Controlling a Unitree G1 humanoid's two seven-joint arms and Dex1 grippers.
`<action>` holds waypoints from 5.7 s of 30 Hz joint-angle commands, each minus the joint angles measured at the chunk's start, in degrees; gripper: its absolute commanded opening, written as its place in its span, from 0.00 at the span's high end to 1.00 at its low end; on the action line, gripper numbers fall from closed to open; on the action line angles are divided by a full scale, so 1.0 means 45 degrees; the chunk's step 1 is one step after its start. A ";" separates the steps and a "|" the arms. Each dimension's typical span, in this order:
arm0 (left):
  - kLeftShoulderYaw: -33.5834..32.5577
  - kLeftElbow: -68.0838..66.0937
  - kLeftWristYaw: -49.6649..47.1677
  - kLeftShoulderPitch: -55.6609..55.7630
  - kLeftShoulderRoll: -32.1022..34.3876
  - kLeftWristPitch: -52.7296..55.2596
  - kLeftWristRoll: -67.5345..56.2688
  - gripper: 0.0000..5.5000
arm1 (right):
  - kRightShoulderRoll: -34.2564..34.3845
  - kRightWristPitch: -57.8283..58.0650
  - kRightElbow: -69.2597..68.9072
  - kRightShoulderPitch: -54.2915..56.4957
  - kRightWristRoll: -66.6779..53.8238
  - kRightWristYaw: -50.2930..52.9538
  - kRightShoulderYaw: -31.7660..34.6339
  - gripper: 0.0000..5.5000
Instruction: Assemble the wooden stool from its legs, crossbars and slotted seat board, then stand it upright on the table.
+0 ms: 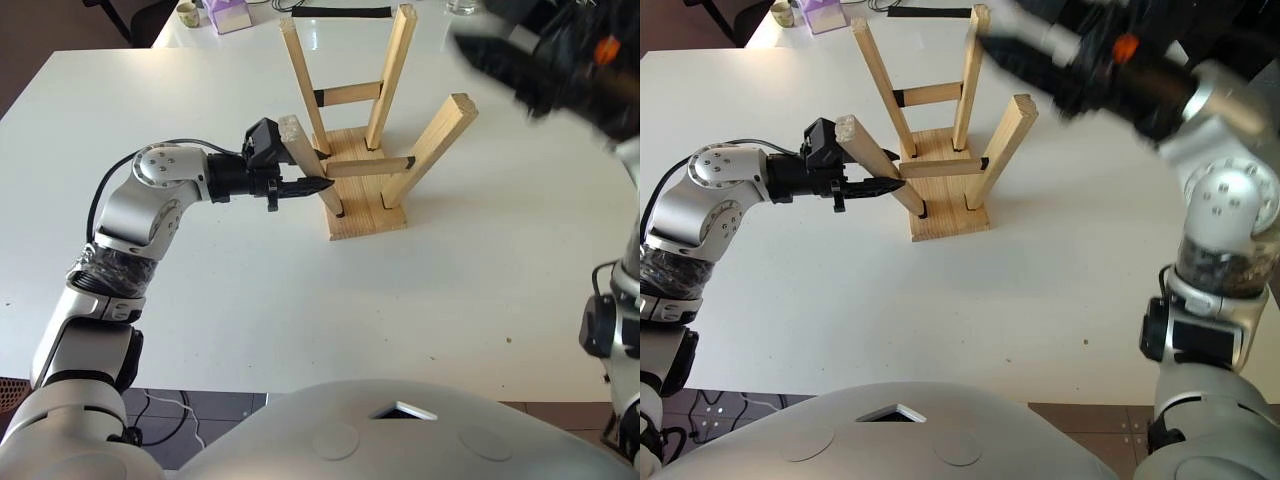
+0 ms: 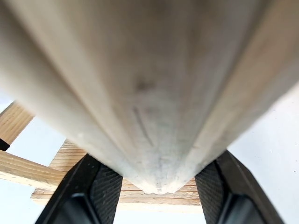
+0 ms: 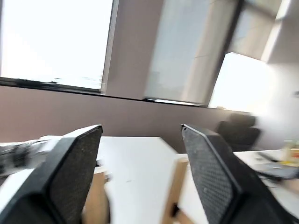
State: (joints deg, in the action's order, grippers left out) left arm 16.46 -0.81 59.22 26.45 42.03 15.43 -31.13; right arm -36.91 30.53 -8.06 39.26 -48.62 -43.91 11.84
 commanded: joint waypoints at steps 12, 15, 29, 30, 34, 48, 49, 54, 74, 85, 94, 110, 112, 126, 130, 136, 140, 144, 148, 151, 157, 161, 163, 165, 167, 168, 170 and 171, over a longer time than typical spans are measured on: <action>0.2345 -0.1509 -0.0342 -0.2149 0.0463 0.0671 0.2867 0.63 | 0.1598 -0.2257 0.1994 -0.0417 0.4511 0.0315 -0.2795 0.43; 0.2191 -0.0957 -0.0030 -0.2226 0.0665 0.0776 0.2464 0.63 | 0.1587 -0.2043 0.1717 -0.0757 0.4608 0.0077 -0.2909 0.43; 0.1354 0.1957 0.0994 -0.3521 0.2013 0.0938 0.0407 0.63 | 0.1125 0.0788 0.0338 -0.0623 0.1380 -0.0768 -0.0854 0.43; 0.1295 0.2196 0.0968 -0.3604 0.2095 0.1015 0.0252 0.63 | 0.1077 0.0861 0.0153 -0.0807 0.1342 -0.0844 -0.0888 0.43; 0.1060 0.3026 0.0785 -0.4032 0.2399 0.1280 -0.0165 0.63 | 0.0848 0.0560 -0.0452 -0.1549 0.1937 -0.1181 -0.1434 0.43; 0.1358 0.1596 0.0115 -0.3077 0.1940 0.1706 0.0951 0.63 | 0.1653 -0.2830 0.2035 -0.0416 0.5907 -0.3652 -0.5261 0.43; 0.1432 0.1548 0.0183 -0.3005 0.1921 0.1687 0.1019 0.63 | 0.1800 -0.3117 0.2616 0.0050 0.6214 -0.3884 -0.5527 0.43; 0.1779 0.1248 0.0428 -0.2631 0.1806 0.1526 0.1333 0.63 | 0.2740 -0.4466 0.5500 0.2241 0.7459 -0.5226 -0.6474 0.43; 0.2122 0.0957 0.0360 -0.2308 0.1491 0.1300 0.1523 0.63 | 0.3477 -0.4615 0.4693 0.0365 0.7863 -0.7382 -0.7304 0.43; 0.2161 0.0955 0.0123 -0.2057 0.1394 0.1261 0.1854 0.63 | 0.3424 -0.5106 0.5367 0.0785 0.8609 -0.6862 -0.7164 0.43; 0.2119 0.0721 -0.0223 -0.1585 0.1315 0.1313 0.2188 0.63 | 0.2172 -0.3263 0.2889 -0.0041 0.7740 -0.9135 -0.8416 0.43; 0.2788 0.0690 -0.0495 -0.1842 0.1212 0.0991 0.2909 0.63 | 0.2723 -0.3978 0.3851 0.1252 0.7559 -0.5704 -0.5243 0.43; 0.2700 0.0836 -0.0639 -0.1958 0.1211 0.1135 0.2743 0.63 | 0.2995 -0.4030 0.3762 0.1769 0.7192 -0.4228 -0.3894 0.43; 0.2435 0.0948 -0.0965 -0.1574 0.1436 0.1347 0.2706 0.63 | 0.5041 -0.1700 -0.4262 0.0630 0.6408 0.3898 -0.1896 0.43; 0.2419 0.1053 -0.1134 -0.1659 0.1453 0.1418 0.2735 0.63 | 0.6094 -0.0460 -0.6905 -0.1577 0.6915 0.5899 -0.3071 0.48; 0.2305 0.1179 -0.1401 -0.1951 0.1654 0.1520 0.2747 0.63 | 0.6802 0.0813 -0.8695 -0.5293 0.6812 0.7427 -0.4102 0.64; 0.2278 0.1259 -0.1612 -0.2015 0.1649 0.1627 0.2689 0.63 | 0.7097 0.0906 -0.8819 -0.7089 0.6893 0.7890 -0.5276 0.75; 0.2331 0.1236 -0.1698 -0.1935 0.1565 0.1675 0.2696 0.63 | 0.7292 0.0551 -0.8284 -0.8024 0.7068 0.8091 -0.5868 0.87; 0.2375 0.1238 -0.1782 -0.1851 0.1537 0.1715 0.2699 0.63 | 0.6767 0.0475 -0.6323 -0.8975 0.7501 0.7765 -0.6414 0.98; 0.2440 0.1313 -0.1796 -0.1677 0.1485 0.1786 0.2682 0.63 | 0.6350 0.0742 -0.5330 -0.9430 0.7869 0.7617 -0.6970 1.00; 0.2491 0.1082 -0.1892 -0.1543 0.1442 0.1690 0.2847 0.63 | 0.6325 0.0844 -0.5438 -0.8911 0.7675 0.7034 -0.7104 1.00; 0.2547 0.0757 -0.1965 -0.1550 0.1377 0.1595 0.2963 0.63 | 0.7112 0.0208 -0.6929 -0.7722 0.5802 0.6396 -0.6018 1.00; 0.2546 0.0561 -0.2016 -0.1613 0.1386 0.1526 0.3019 0.63 | 0.7534 0.0165 -0.7804 -0.6523 0.4187 0.6791 -0.4397 1.00; 0.2509 0.0485 -0.2061 -0.1704 0.1417 0.1492 0.3015 0.63 | 0.7109 0.0043 -0.8003 -0.5176 0.2208 0.7465 -0.2097 1.00; 0.2448 0.0452 -0.2151 -0.1826 0.1445 0.1473 0.2987 0.63 | 0.5663 -0.0189 -0.7136 -0.3956 0.1061 0.7757 0.0513 0.96; 0.2404 0.0461 -0.2227 -0.1905 0.1463 0.1476 0.2957 0.63 | 0.4650 -0.0342 -0.6123 -0.3618 0.1223 0.7627 0.1768 0.95; 0.2360 0.0447 -0.2344 -0.1941 0.1436 0.1486 0.2914 0.63 | 0.2783 -0.0913 -0.3801 -0.3760 0.2776 0.7277 0.3241 0.90; 0.2327 0.0449 -0.2410 -0.1955 0.1412 0.1493 0.2884 0.63 | 0.1811 -0.1648 -0.2484 -0.4259 0.4253 0.7103 0.3319 0.88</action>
State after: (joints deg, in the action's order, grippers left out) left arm 21.98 8.92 52.28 24.27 44.62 15.24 -32.07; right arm -14.44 29.05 -35.67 19.48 -38.46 -11.12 12.75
